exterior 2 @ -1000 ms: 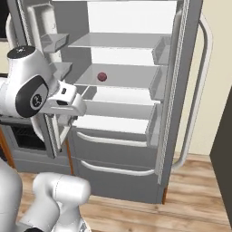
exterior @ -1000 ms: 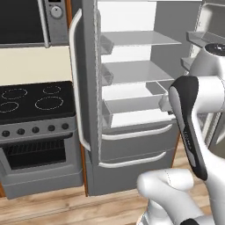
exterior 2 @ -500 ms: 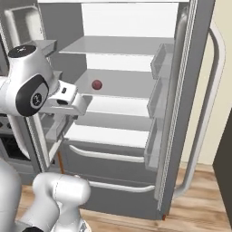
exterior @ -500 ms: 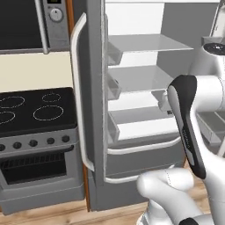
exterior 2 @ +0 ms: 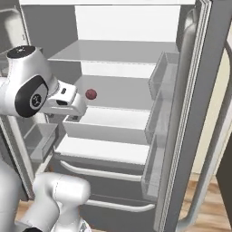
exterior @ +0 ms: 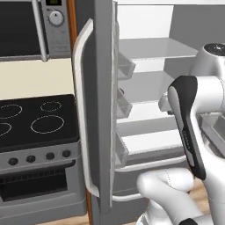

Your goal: Grab the onion and garlic from the fridge, place them in the blender, close the lid, and turn on the blender to create a marinade.

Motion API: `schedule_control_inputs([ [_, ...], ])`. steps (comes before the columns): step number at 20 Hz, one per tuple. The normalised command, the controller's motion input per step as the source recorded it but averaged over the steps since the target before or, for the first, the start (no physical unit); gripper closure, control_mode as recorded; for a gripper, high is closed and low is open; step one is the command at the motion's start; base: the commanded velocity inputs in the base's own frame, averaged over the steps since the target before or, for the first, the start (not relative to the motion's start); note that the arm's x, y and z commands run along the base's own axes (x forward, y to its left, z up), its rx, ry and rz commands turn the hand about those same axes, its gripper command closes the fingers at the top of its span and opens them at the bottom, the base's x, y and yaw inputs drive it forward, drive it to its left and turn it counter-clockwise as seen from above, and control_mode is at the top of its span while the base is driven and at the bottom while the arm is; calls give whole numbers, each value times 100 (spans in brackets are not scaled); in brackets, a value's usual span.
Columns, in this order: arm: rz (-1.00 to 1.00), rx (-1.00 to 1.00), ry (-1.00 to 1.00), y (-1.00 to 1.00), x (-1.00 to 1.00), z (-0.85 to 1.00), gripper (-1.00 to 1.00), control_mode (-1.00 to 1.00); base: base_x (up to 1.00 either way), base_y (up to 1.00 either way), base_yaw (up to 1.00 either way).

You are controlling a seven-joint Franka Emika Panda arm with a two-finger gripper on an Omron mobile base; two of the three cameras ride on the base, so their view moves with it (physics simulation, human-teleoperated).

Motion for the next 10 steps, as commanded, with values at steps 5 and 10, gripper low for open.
schedule_control_inputs([
  [5, 0, 0, 0, 0, 0, 0, -100, 100, 64, -1, 1],
  [10, 0, 0, 0, 0, 0, 0, -100, 100, 54, -8, 3],
])
